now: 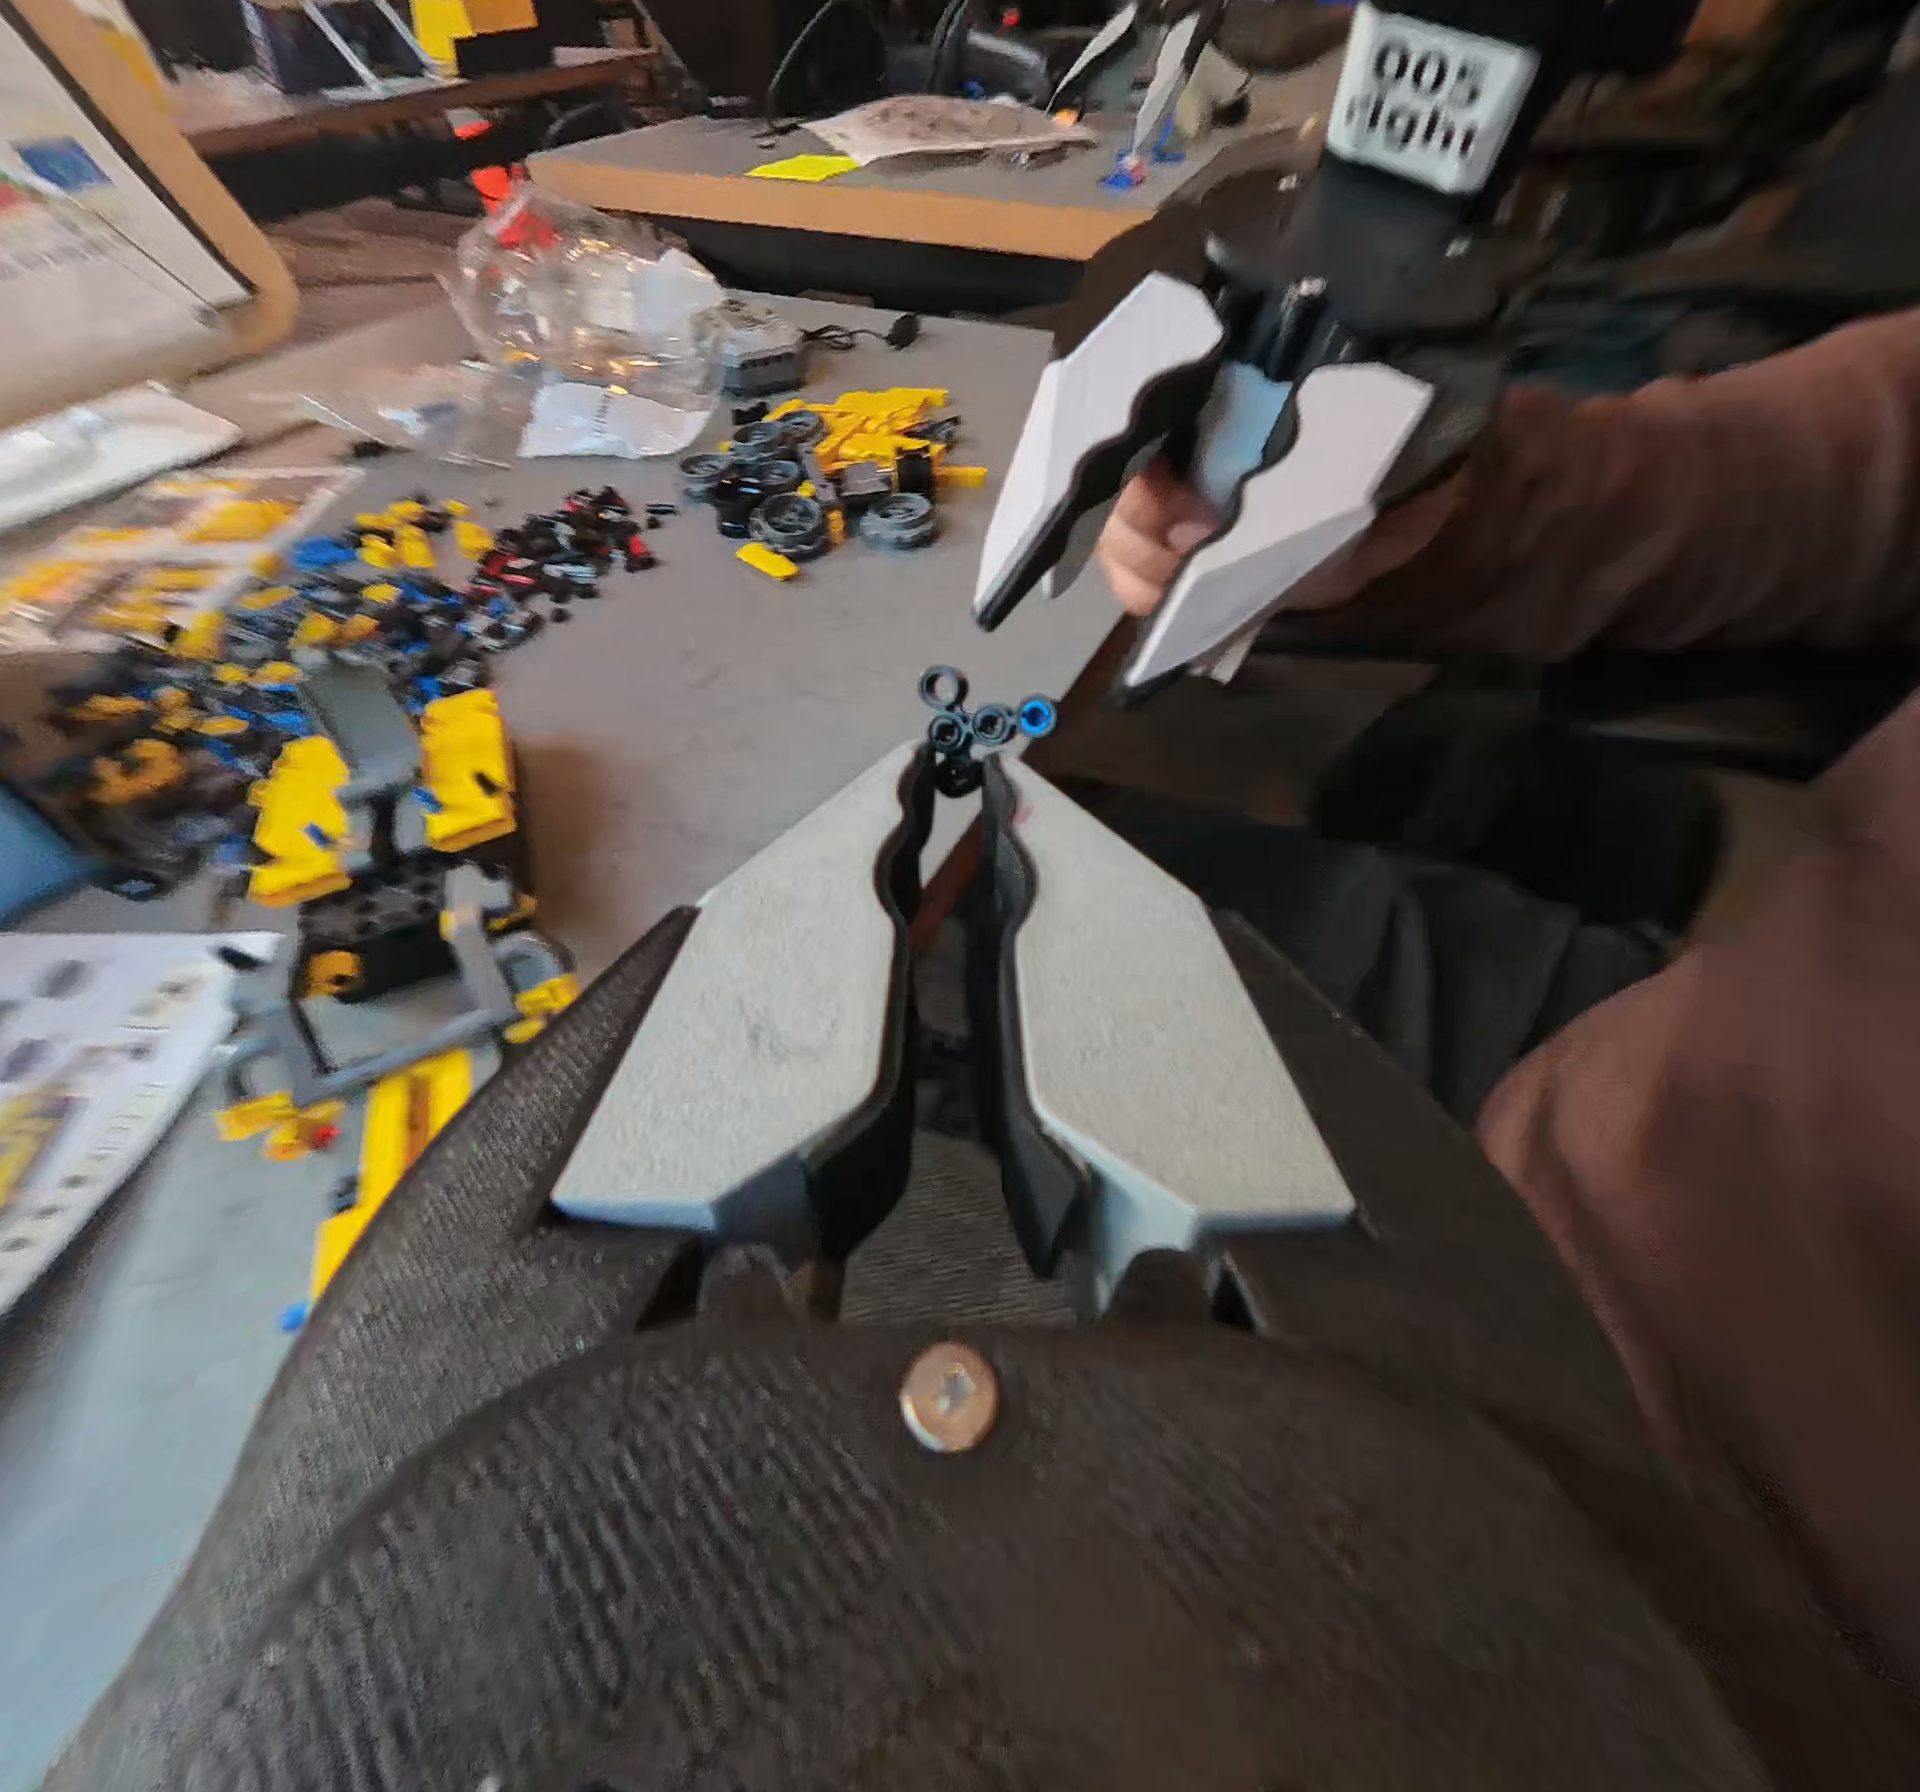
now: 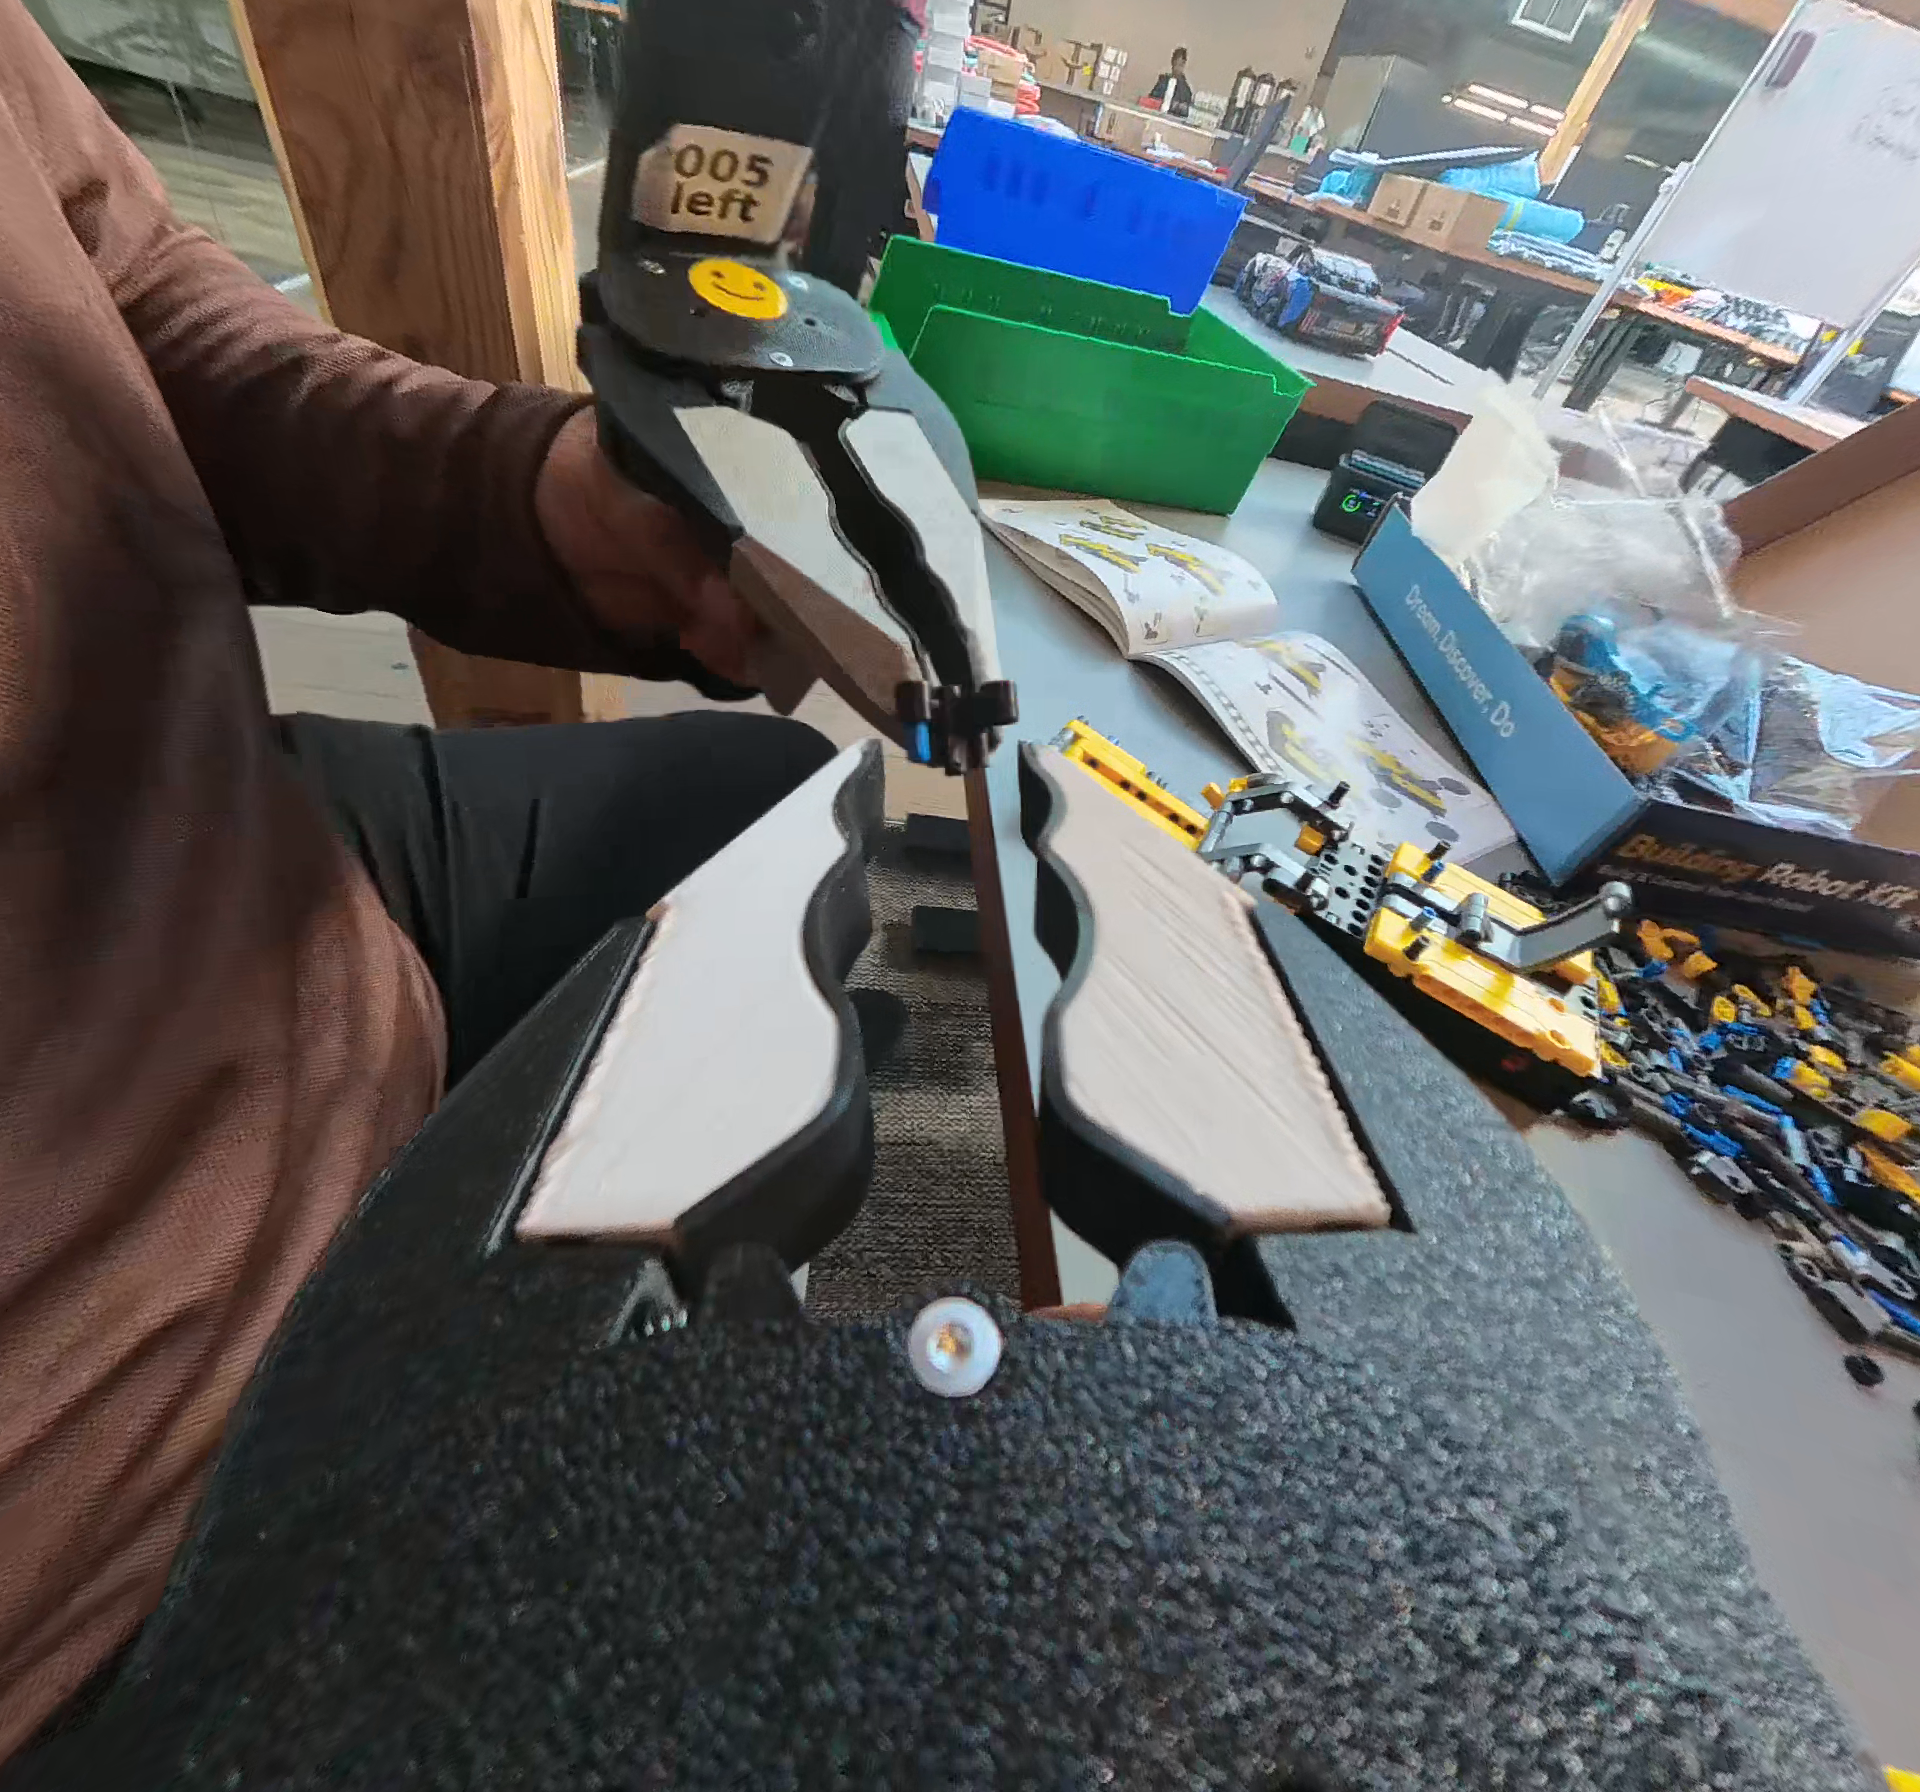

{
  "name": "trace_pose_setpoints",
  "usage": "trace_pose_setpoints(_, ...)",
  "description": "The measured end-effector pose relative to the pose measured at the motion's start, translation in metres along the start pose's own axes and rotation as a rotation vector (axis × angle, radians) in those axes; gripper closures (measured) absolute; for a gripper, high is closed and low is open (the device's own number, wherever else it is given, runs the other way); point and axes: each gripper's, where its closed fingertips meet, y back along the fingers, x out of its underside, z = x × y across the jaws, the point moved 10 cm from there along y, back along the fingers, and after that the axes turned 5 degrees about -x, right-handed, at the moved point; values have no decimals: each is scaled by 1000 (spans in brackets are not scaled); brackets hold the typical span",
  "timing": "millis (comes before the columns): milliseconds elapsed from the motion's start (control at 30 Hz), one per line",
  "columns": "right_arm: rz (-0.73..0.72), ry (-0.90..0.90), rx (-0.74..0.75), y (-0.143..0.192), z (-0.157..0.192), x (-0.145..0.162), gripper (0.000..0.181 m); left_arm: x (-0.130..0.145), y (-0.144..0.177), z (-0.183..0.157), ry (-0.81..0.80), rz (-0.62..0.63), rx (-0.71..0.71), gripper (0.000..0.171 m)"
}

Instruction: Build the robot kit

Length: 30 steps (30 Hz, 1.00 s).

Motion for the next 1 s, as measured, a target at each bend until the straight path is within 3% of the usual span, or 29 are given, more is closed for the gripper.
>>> trace_pose_setpoints(100,-17,-51,24,8,3,-5,155,-7,-5,-9,-161,47,-63,165)
trace_pose_setpoints(233,49,17,79,10,21,0,156,-5,-12,-26,-249,28,-127,165)
trace_pose_setpoints(433,64,66,112,16,47,3,156,9,2,-52,-347,-190,-145,165)
trace_pose_setpoints(533,36,98,95,17,60,-5,157,16,14,-64,-321,-296,-65,165)
trace_pose_setpoints(600,20,117,79,15,67,-11,156,18,20,-62,-123,-342,34,165)
trace_pose_setpoints(800,40,180,96,11,76,-25,156,35,23,-34,949,-437,575,166)
trace_pose_setpoints(867,69,212,122,7,78,-28,158,42,24,-33,1095,-471,617,166)
trace_pose_setpoints(1000,91,259,134,-7,84,-34,164,48,21,-41,1200,-468,645,166)
